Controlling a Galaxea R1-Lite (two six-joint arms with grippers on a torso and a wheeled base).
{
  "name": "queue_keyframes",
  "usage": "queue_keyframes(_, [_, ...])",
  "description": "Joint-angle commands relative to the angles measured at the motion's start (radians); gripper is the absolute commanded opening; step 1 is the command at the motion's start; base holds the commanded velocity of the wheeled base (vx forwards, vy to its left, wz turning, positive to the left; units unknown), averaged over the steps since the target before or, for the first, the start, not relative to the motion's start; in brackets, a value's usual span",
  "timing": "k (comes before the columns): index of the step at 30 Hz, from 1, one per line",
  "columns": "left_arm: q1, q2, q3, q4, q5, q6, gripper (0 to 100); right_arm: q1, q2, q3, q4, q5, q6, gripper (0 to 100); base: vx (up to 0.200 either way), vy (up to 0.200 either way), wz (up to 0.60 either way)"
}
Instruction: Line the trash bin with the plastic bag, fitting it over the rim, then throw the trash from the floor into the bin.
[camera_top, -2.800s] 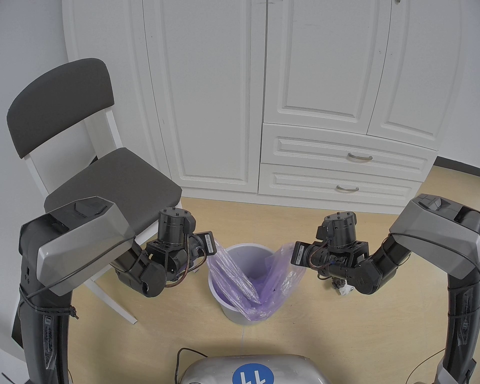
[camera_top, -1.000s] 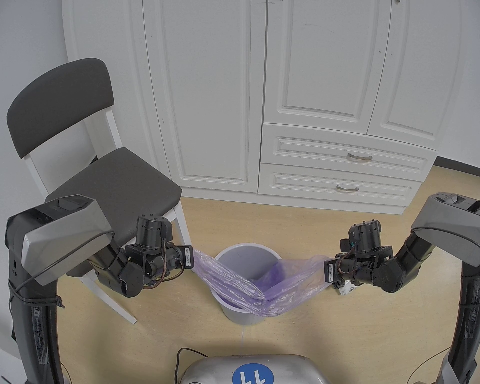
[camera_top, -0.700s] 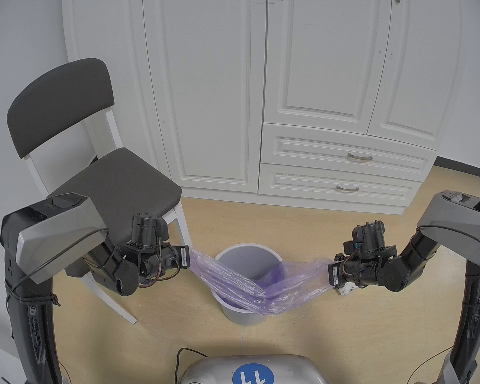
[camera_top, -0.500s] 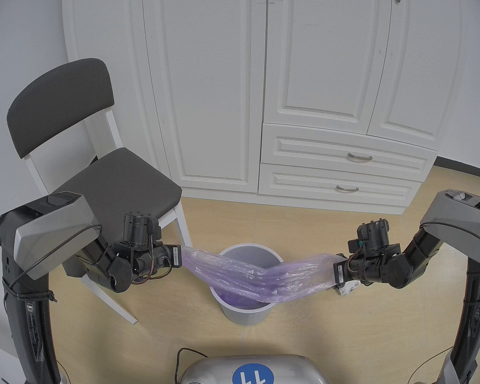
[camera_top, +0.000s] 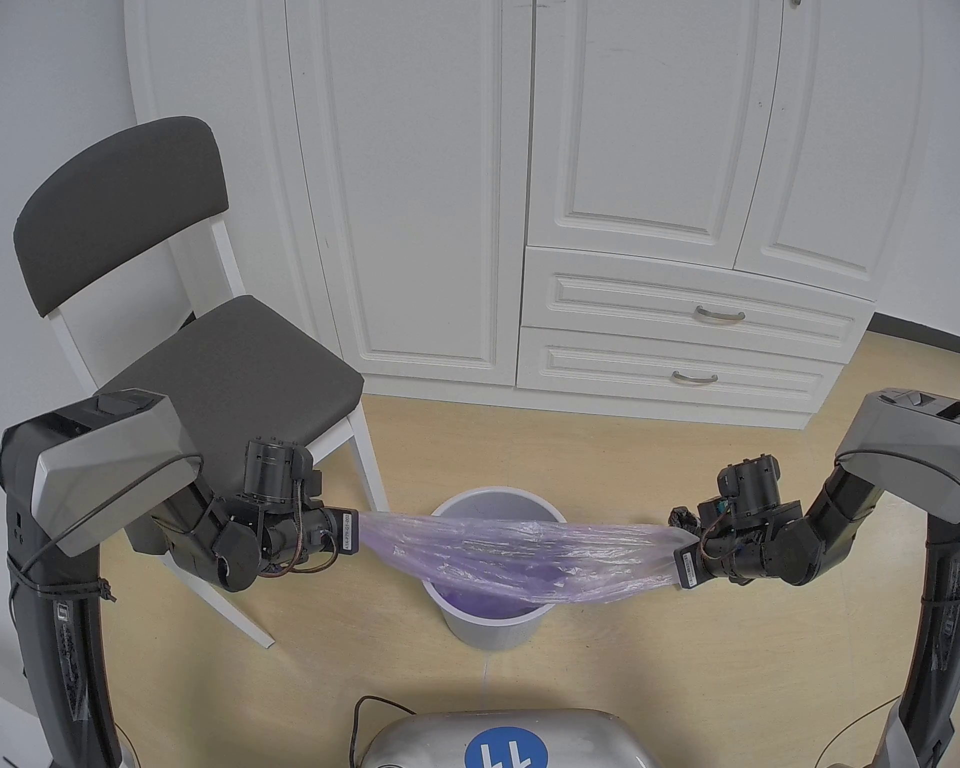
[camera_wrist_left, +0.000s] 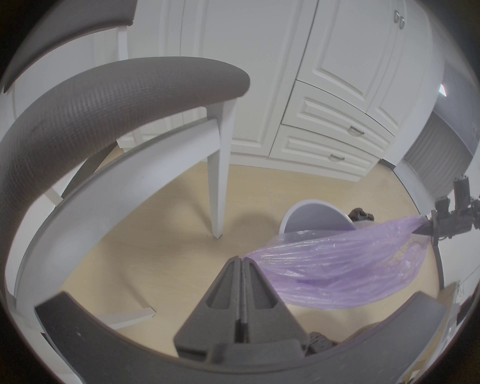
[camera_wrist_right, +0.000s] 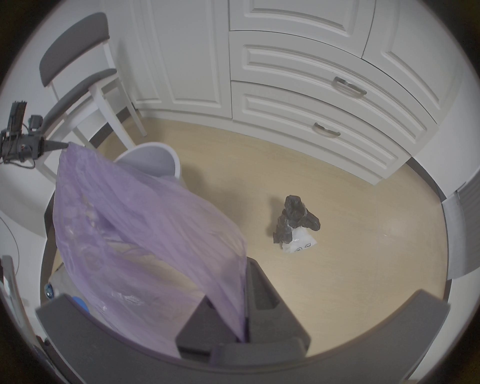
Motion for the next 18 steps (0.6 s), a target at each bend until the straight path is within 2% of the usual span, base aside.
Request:
queue_keyframes(1, [0.000,-0.002,0.031,-0.004,-0.009,0.022,0,0.009,0.010,0.031,0.000,0.002,-0.022,0,0.000,0.000,0.00])
queue_keyframes(8, [-0.019,0.009,0.041,-0.007,-0.009,0.031,0,0.049,0.056,0.032,-0.011,0.005,-0.020,0,0.000,0.000,0.00])
queue_keyframes(11, [-0.026,0.033,0.041,-0.022,-0.009,0.032,0,0.069,0.082,0.008,-0.015,0.011,0.007,0,0.000,0.000,0.00])
queue_keyframes(16, [-0.039,0.075,0.034,-0.131,-0.009,0.017,0,0.118,0.125,-0.060,-0.045,0.007,0.159,0,0.000,0.000,0.00])
queue_keyframes(18, [-0.039,0.078,0.034,-0.142,-0.009,0.017,0,0.119,0.126,-0.064,-0.049,0.007,0.168,0,0.000,0.000,0.00])
